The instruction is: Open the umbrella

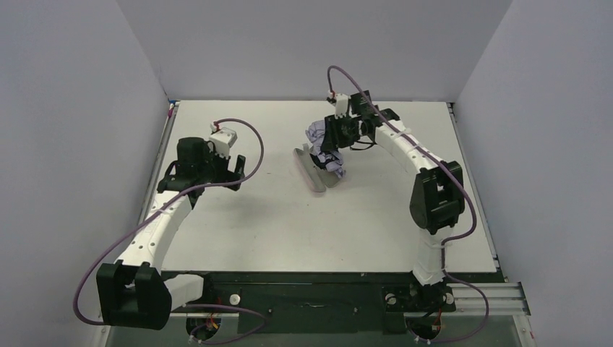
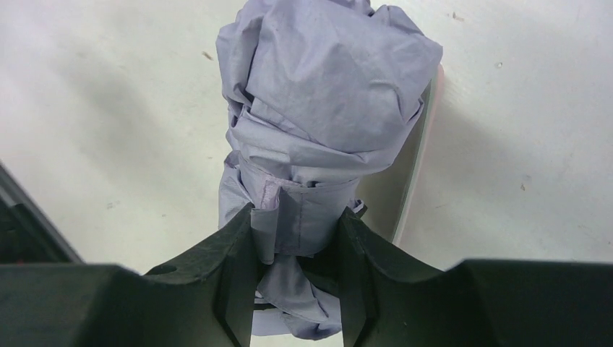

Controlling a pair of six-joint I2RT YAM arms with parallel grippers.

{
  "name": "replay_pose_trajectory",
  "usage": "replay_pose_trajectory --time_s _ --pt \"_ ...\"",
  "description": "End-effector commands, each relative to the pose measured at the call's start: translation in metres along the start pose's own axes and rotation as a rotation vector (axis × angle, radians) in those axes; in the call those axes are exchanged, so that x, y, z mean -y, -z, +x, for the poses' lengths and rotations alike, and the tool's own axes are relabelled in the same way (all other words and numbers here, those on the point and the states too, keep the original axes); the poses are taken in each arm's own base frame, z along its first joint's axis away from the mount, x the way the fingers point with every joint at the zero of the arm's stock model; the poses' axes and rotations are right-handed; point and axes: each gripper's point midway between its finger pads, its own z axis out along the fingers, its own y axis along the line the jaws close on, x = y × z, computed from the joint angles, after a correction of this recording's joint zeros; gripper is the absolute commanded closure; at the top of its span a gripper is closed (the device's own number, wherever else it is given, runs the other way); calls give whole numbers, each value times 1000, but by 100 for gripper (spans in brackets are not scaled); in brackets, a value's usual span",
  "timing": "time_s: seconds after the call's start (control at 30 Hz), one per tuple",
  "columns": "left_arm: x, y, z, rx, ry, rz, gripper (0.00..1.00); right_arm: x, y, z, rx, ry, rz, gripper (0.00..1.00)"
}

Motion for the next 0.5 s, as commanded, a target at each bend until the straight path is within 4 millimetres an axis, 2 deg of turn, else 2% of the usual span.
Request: replay_pose_trajectory --time_s 0.0,0.13,0.2,0.23,0.27,0.3,0.33,0.37,0.47 --pt "11 4 -40 103 -24 92 3 -53 88 -62 261 60 -242 100" --pt "12 4 -67 170 -36 107 3 -53 127 -66 347 57 -297 100" --pt "16 11 -93 212 -50 139 3 -52 147 -69 396 59 -292 100" --pt "19 12 -97 211 -45 157 3 -52 154 -70 408 37 -292 100" --pt "22 17 -112 238 -46 176 3 -51 165 -71 437 13 -284 100" --pt "25 19 -118 239 -16 188 3 -48 170 -72 452 -5 -263 100" --pt "26 25 -134 266 -10 203 3 -45 180 -71 481 -55 -241 100" --pt "30 28 -138 264 10 224 3 -44 194 -75 529 -76 -202 100" --pt "55 46 -164 304 -17 375 3 -33 210 -72 630 -199 -150 100"
